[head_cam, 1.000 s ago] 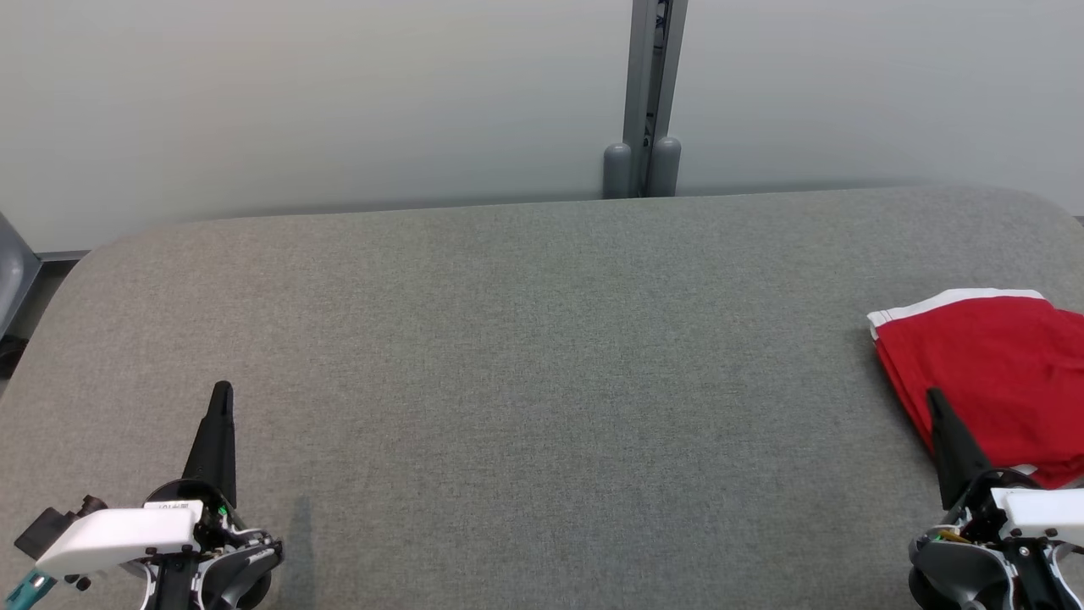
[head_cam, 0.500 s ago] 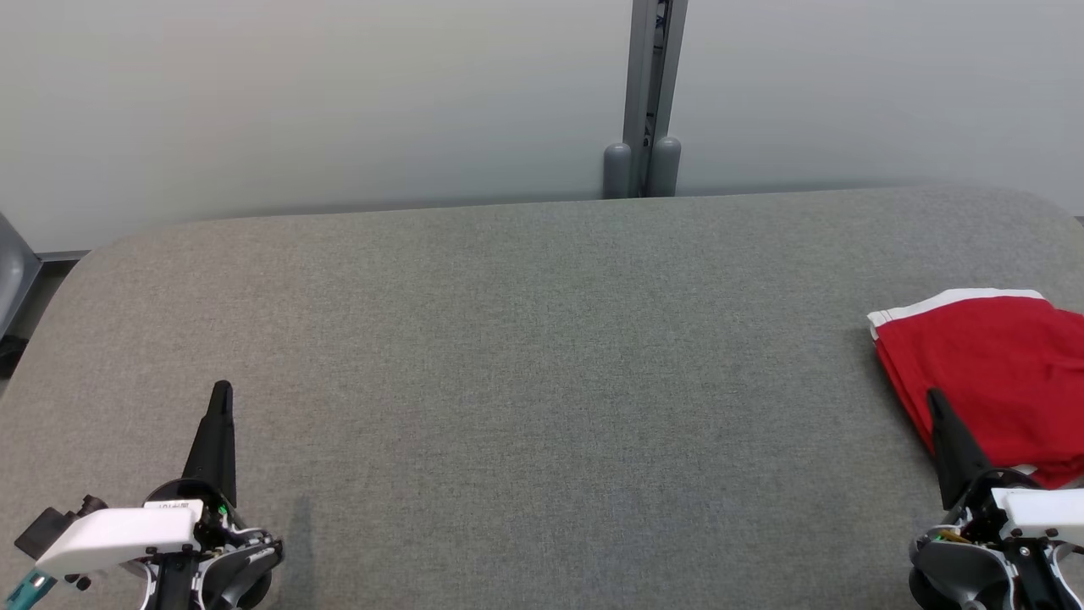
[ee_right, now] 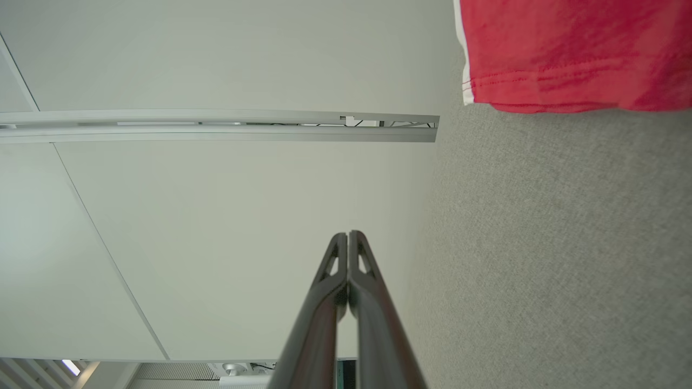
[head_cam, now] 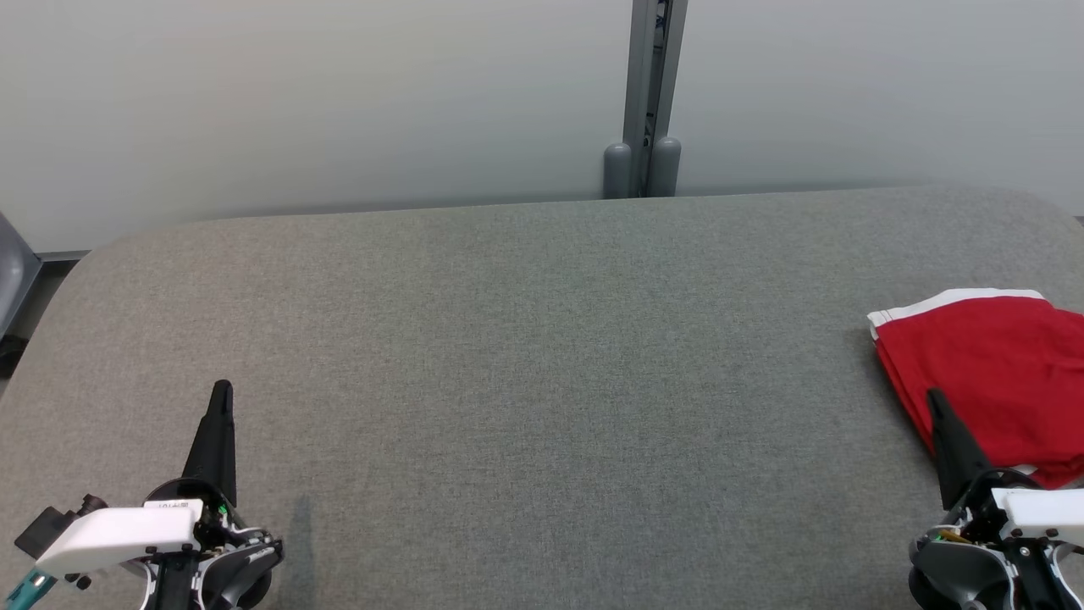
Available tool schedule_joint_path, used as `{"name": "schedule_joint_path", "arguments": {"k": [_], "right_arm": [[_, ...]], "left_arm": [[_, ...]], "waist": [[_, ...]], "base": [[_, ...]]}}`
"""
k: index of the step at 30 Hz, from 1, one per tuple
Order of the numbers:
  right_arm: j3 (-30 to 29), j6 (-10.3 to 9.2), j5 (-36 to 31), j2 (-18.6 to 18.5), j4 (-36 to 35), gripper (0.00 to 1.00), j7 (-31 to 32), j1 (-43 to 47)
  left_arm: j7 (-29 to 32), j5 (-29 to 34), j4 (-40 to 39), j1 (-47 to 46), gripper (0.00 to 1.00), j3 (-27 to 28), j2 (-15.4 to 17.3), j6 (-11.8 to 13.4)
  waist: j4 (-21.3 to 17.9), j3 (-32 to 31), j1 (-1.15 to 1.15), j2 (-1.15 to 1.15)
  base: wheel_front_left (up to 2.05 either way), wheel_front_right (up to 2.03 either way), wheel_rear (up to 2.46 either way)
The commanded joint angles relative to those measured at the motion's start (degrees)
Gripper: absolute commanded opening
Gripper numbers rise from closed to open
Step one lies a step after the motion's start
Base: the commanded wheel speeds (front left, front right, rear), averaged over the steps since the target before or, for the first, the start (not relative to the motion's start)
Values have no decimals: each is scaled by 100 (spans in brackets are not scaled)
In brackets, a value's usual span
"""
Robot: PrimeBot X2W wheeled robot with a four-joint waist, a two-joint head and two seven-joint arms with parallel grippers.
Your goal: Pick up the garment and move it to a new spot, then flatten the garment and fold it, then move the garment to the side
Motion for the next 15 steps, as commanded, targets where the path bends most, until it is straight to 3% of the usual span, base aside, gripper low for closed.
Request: {"name": "schedule_joint_path", "arguments": {"k": [1, 15], "right_arm": [[-26, 2, -29, -14, 14, 0, 17, -53], [-37, 2, -42, -4, 15, 0, 30, -55]], "left_arm": [[8, 25, 8, -84, 0, 29, 24, -24], [19, 42, 8, -86, 0, 47, 13, -24]], "waist": [[0, 0, 0, 0], [0, 0, 0, 0]], "base": [[0, 0, 0], [0, 0, 0]]}}
